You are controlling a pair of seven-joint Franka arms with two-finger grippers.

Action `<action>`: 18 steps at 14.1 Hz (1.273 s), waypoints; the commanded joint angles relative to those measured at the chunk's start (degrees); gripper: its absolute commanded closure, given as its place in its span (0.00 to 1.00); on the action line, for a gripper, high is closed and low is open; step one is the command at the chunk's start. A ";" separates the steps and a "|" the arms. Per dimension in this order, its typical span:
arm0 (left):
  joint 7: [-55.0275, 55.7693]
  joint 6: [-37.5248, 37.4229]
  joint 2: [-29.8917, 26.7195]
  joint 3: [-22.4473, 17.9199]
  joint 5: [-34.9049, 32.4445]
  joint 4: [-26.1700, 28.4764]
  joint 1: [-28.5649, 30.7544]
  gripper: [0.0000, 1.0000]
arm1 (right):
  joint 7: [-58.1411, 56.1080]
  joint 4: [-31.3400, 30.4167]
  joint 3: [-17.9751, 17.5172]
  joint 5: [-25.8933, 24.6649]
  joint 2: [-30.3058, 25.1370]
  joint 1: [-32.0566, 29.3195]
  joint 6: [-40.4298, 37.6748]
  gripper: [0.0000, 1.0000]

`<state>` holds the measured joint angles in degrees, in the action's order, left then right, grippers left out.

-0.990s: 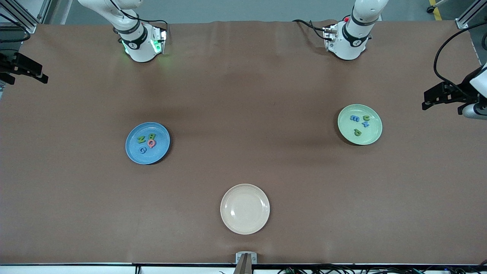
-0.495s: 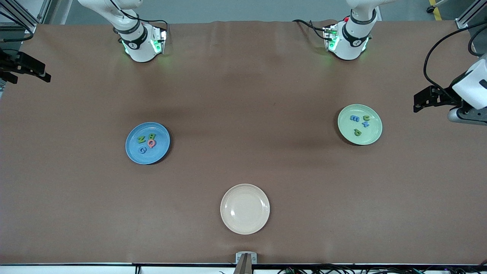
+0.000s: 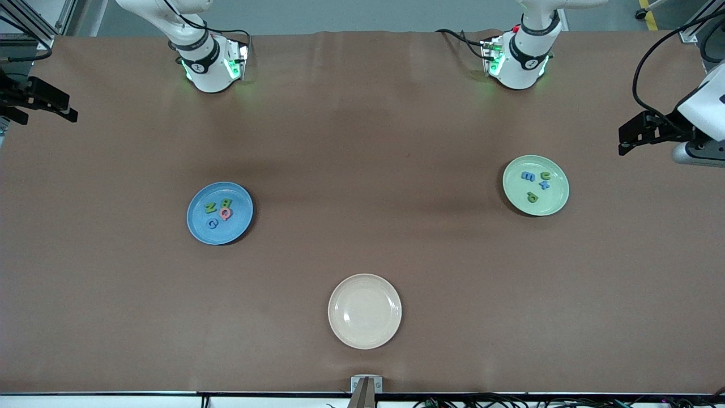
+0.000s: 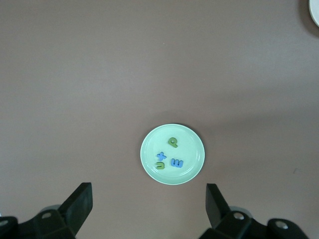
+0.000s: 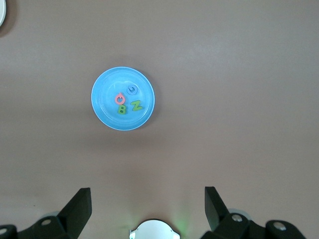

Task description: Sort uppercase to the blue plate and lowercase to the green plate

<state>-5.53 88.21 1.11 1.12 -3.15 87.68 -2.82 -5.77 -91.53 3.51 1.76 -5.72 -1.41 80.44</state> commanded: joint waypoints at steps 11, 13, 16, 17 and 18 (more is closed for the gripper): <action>0.08 1.35 -5.51 -0.77 2.97 3.64 0.54 0.00 | -0.12 -0.93 -0.08 -0.71 -1.23 -0.09 1.38 0.00; -0.62 1.36 -5.15 -0.77 2.80 3.37 0.45 0.00 | -0.12 -0.93 -0.08 -0.71 -1.23 -0.09 1.47 0.00; -0.37 1.18 -5.33 -0.68 2.71 3.20 0.45 0.00 | -0.12 -0.93 -0.08 -0.79 -1.23 -0.09 1.47 0.00; -0.62 1.01 -5.50 -0.68 2.54 2.93 0.45 0.00 | -0.12 -0.93 -0.08 -0.71 -1.23 -0.09 1.47 0.00; -0.63 0.92 -5.50 -0.59 2.53 2.50 0.36 0.00 | -0.12 -0.93 -0.08 -0.71 -1.23 -0.09 1.47 0.00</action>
<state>-5.53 89.11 -3.53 0.45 -1.16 90.65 -2.58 -5.77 -91.52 3.53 1.67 -5.75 -1.41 81.44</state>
